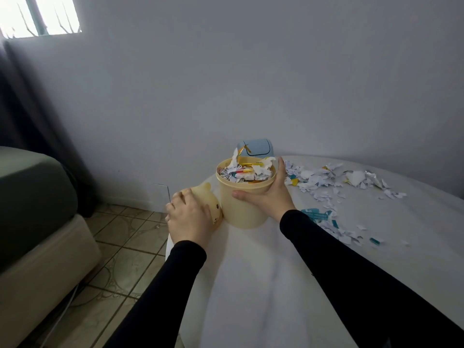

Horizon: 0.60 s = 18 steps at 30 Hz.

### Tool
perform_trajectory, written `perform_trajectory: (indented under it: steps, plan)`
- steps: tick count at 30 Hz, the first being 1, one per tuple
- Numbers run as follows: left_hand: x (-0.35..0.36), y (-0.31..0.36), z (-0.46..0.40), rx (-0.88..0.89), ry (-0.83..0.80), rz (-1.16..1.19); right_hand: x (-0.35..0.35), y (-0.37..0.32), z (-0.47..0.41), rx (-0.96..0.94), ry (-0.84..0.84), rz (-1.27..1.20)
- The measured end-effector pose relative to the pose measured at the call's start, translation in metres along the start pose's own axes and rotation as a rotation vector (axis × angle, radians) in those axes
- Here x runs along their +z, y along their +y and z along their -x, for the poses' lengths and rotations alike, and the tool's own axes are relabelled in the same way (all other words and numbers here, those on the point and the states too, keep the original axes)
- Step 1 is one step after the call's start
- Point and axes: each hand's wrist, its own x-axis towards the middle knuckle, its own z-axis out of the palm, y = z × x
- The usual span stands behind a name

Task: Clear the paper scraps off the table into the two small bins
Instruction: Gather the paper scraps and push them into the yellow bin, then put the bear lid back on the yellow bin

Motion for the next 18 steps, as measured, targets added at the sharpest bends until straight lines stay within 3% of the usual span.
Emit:
perform_trajectory:
  steps: [9, 13, 18]
  plan:
    - [0.008, -0.013, 0.014, -0.113, 0.015, 0.122, 0.000, -0.002, 0.002, -0.025, 0.000, -0.007]
    - [0.016, -0.014, 0.018, -0.193, -0.072, 0.235, 0.001, -0.001, 0.002, -0.013, 0.007, -0.013]
    - [0.016, -0.009, 0.020, -0.207, -0.019, 0.345, 0.001, -0.003, 0.001, -0.004, 0.012, -0.008]
